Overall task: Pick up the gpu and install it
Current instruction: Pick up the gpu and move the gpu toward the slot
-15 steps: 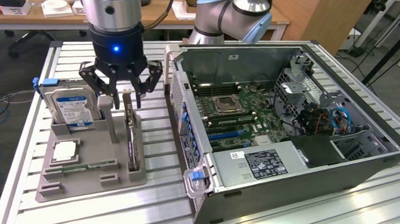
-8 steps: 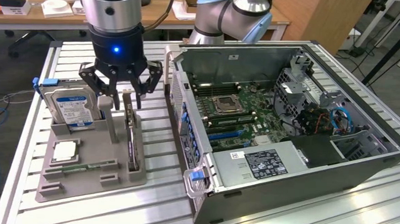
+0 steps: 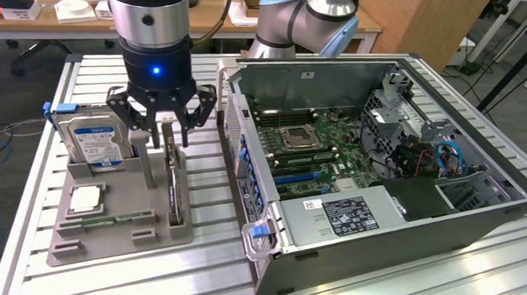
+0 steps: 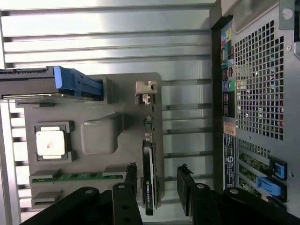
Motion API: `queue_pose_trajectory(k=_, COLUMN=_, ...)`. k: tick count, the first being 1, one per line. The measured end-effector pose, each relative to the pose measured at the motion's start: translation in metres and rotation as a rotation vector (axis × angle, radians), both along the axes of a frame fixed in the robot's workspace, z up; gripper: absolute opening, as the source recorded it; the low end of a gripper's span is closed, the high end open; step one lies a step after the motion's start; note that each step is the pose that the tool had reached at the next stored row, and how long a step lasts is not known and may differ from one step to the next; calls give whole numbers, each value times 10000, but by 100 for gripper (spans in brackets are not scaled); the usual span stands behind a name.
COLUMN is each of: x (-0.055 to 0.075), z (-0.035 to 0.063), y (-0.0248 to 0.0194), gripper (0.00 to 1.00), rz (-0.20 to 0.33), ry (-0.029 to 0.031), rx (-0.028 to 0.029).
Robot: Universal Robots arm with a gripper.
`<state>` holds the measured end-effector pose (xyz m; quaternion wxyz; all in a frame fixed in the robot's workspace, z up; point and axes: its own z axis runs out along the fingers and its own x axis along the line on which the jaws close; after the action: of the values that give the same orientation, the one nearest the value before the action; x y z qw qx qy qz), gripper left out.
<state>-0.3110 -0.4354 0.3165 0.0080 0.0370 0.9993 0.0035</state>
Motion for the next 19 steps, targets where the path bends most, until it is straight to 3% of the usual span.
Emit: queue_pose_trajectory(k=19, x=23, z=-87, y=-83, gripper=47, rz=0, ry=0, rx=0)
